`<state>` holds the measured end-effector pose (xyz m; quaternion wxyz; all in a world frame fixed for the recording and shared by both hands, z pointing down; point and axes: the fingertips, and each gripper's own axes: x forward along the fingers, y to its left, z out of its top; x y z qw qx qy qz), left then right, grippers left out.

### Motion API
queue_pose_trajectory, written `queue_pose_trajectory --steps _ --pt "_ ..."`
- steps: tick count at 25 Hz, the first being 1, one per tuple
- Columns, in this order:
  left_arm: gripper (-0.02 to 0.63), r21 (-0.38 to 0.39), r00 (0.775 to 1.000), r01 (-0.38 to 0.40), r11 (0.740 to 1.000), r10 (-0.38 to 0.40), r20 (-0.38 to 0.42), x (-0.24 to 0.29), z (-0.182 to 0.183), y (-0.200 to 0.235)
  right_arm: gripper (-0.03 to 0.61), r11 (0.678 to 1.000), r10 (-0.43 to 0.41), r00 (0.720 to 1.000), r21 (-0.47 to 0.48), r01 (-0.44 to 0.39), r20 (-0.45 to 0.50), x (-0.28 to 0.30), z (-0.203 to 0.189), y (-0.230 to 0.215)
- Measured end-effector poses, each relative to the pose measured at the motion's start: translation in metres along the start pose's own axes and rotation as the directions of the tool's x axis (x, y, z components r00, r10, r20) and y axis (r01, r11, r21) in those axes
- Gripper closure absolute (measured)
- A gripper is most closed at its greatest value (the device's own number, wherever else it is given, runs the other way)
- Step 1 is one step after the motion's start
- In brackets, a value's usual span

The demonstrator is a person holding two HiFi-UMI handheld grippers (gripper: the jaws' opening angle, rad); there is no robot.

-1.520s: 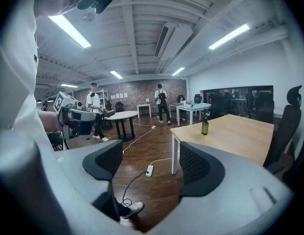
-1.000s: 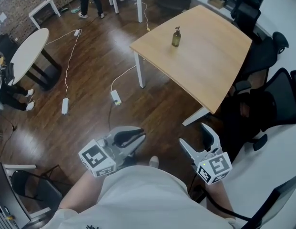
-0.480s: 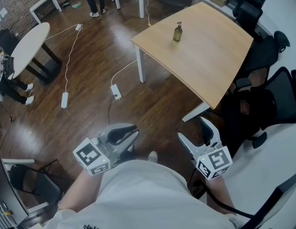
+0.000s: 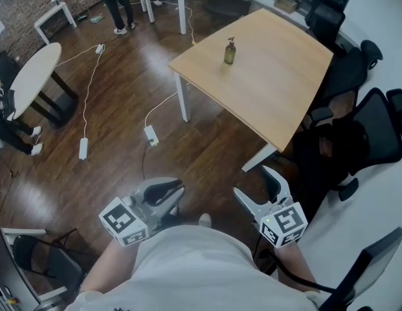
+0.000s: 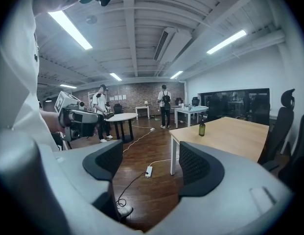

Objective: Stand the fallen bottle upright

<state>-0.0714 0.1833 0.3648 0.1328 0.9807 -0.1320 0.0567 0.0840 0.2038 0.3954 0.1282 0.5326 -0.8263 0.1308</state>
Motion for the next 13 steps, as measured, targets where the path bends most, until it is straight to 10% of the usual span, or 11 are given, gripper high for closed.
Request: queue_pose_trajectory --steps 13 --pt "0.566 0.039 1.000 -0.024 0.999 0.024 0.007 -0.012 0.013 0.003 0.216 0.999 0.037 0.998 -0.031 -0.036 0.047 0.018 0.017 0.011"
